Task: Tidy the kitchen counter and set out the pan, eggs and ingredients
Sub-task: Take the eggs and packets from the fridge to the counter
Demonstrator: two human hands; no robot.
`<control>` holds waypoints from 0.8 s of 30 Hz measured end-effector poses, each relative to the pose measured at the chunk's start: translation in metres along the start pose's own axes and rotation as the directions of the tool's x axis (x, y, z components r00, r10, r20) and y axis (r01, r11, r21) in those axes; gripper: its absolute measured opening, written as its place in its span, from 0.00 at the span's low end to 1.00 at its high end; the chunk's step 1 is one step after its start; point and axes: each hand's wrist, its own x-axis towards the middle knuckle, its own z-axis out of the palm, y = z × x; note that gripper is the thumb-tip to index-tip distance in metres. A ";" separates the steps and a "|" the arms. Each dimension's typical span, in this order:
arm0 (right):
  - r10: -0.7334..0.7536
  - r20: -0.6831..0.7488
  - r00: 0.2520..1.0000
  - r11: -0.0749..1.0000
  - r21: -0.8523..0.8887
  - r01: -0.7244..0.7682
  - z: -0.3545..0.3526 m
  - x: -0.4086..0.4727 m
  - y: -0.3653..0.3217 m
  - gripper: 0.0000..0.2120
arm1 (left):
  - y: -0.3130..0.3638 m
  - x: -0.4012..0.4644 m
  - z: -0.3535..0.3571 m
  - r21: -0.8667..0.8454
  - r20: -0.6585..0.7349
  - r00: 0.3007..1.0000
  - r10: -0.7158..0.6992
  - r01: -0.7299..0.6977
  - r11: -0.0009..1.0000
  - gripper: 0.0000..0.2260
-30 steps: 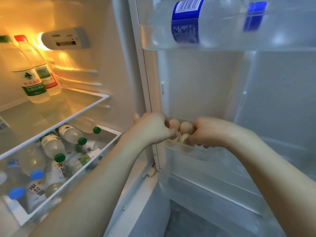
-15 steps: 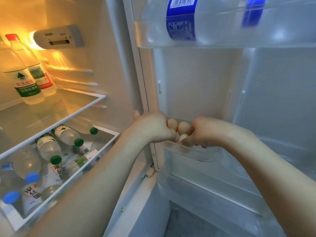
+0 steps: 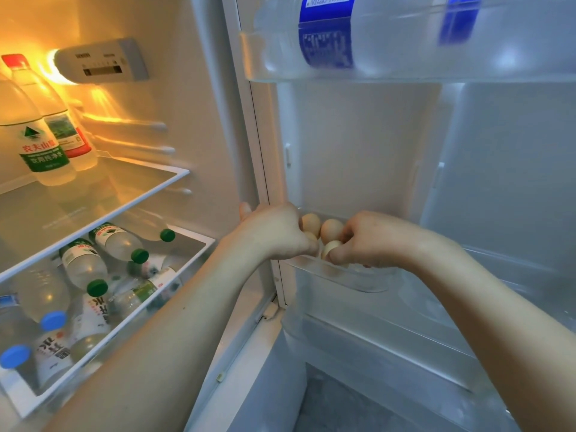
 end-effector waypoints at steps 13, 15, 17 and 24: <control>0.029 -0.202 0.979 0.999 0.046 -0.020 0.006 -0.009 0.005 0.13 | -0.008 -0.009 0.001 -0.206 -0.082 0.997 0.004 -0.021 0.978 0.12; 0.040 -0.247 0.968 0.996 0.084 -0.020 0.007 -0.010 0.006 0.15 | -0.011 -0.011 0.001 -0.275 -0.074 0.997 -0.011 -0.010 0.961 0.12; 0.053 -0.313 0.948 0.988 0.152 -0.005 0.008 -0.010 0.008 0.16 | -0.015 -0.012 0.002 -0.398 -0.049 0.998 -0.025 0.004 0.918 0.14; 0.151 -0.320 0.935 0.717 0.687 0.119 0.006 -0.010 0.016 0.13 | -0.022 -0.022 -0.005 -0.793 -0.047 0.996 -0.079 0.011 0.609 0.06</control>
